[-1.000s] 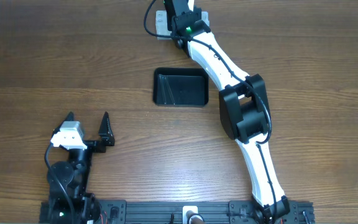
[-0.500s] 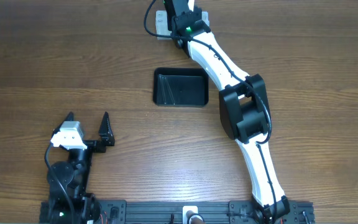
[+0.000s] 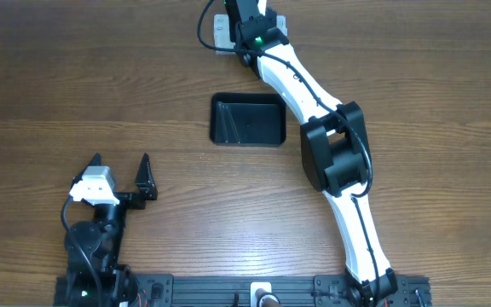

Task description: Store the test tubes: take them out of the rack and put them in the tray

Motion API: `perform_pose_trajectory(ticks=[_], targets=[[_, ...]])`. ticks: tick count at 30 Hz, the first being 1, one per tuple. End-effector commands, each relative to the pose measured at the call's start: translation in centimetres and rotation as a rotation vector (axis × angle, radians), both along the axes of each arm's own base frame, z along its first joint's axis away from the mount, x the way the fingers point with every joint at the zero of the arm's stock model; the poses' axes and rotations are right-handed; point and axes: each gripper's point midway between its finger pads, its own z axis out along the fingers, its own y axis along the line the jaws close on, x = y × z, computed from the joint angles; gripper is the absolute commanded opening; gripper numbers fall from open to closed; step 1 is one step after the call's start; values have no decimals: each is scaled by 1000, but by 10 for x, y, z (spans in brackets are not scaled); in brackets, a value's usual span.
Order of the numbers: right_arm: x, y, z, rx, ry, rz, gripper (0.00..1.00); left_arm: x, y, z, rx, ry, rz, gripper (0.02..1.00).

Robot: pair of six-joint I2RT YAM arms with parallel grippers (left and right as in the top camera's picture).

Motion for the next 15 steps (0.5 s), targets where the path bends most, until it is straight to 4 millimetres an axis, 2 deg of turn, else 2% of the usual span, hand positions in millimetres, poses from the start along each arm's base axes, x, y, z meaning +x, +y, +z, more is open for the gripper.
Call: perform_pose_trajectory(ticks=[1, 5, 9, 12, 15], targets=[[5, -5, 7, -11, -20, -15, 130, 0, -3, -1, -8, 0, -16, 1000], [5, -5, 14, -16, -30, -10, 130, 0, -3, -1, -8, 0, -16, 1000], [4, -4, 30, -6, -52, -8, 130, 0, -3, -1, -8, 0, -16, 1000], [3, -4, 47, 3, -76, -6, 128, 0, -3, -1, -8, 0, -16, 1000], [-1, -3, 73, 11, -111, -3, 123, 0, -3, -1, -8, 0, -16, 1000]])
